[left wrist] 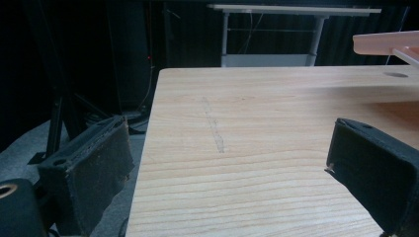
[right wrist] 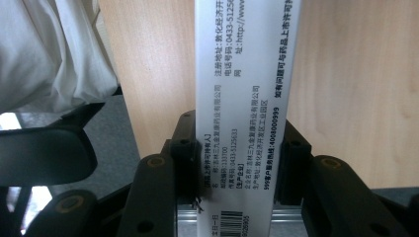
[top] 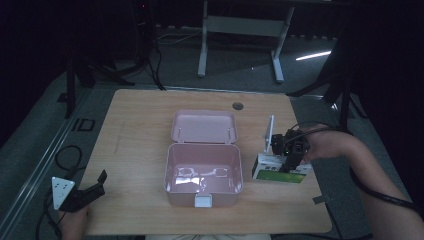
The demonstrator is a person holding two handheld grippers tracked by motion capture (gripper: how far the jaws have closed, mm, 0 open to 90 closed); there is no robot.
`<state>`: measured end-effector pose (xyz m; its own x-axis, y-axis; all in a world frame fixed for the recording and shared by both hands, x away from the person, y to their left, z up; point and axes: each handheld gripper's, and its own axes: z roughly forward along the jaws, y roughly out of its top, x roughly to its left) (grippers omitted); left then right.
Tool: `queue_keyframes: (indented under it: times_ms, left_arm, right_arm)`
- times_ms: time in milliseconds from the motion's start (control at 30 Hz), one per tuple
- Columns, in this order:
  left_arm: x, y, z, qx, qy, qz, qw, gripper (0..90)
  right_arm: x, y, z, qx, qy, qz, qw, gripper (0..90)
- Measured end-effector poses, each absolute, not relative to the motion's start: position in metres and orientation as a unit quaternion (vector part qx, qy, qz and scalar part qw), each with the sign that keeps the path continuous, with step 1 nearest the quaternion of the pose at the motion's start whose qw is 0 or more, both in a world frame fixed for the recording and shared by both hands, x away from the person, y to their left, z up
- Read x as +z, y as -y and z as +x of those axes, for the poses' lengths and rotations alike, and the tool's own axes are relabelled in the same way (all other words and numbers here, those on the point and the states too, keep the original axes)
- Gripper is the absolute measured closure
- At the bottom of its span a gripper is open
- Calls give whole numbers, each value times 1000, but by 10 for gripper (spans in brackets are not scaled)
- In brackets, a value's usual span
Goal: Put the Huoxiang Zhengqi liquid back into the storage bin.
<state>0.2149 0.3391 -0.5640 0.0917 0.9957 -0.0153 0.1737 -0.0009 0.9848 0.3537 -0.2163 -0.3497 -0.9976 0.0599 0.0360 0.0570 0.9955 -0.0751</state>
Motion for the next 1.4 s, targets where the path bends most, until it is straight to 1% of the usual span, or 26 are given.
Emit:
queue_keyframes:
  times_ms: [233,367,567,700,833,1000,1133,1400]
  left_arm:
    - [-564,-339,215,429,-519,562,480,39]
    - [-564,-339,215,429,-520,562,481,39]
    - [-564,-339,215,430,-519,561,481,39]
    - [-564,-339,214,430,-519,561,481,39]
    - [-564,-339,214,429,-519,561,481,39]
    - [-564,-339,214,429,-519,561,482,39]
    - [-564,-340,214,429,-519,560,482,39]
    - [-564,-340,214,428,-519,560,483,39]
  right_arm:
    - [-329,209,354,44,998,-34,9,618]
    - [-318,206,355,33,999,-38,14,618]
    - [-304,192,352,35,999,-33,5,618]
    - [-301,181,350,32,999,-25,4,618]
    - [-299,171,349,17,999,-18,21,617]
    - [-294,154,346,7,1000,3,11,617]
    - [-291,139,344,-3,1000,13,14,617]
    - [-296,103,338,15,999,30,18,618]
